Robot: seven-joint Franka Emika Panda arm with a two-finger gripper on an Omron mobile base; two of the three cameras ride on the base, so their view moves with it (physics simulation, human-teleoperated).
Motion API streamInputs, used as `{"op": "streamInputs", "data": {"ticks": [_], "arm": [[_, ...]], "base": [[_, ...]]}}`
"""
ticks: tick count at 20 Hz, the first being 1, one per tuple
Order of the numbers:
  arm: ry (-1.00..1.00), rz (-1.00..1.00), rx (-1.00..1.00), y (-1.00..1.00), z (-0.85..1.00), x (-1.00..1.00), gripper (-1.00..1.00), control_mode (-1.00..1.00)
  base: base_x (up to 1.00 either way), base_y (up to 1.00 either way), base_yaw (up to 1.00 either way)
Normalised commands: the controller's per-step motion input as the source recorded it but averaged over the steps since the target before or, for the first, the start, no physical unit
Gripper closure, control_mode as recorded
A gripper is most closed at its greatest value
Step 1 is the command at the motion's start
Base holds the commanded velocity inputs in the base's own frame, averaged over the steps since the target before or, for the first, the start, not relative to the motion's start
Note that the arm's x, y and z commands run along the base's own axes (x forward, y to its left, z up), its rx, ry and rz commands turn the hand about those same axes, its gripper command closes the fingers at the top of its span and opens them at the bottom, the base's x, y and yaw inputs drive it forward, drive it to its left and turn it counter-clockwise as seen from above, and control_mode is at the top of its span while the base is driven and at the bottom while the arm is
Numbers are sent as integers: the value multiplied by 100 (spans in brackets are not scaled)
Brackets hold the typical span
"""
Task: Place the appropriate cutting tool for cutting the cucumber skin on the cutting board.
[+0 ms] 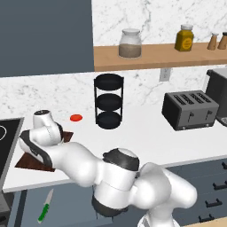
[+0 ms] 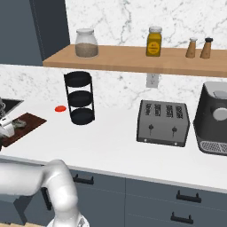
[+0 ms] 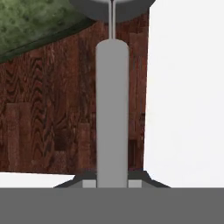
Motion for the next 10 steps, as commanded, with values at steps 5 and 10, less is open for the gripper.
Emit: {"op": "streamInputs", "data": {"ticks": [5, 10], "arm": [[0, 0, 0, 0, -27, 0, 100, -100], [0, 0, 0, 0, -25, 0, 100, -100]], "base": [[0, 0, 0], [0, 0, 0]]}}
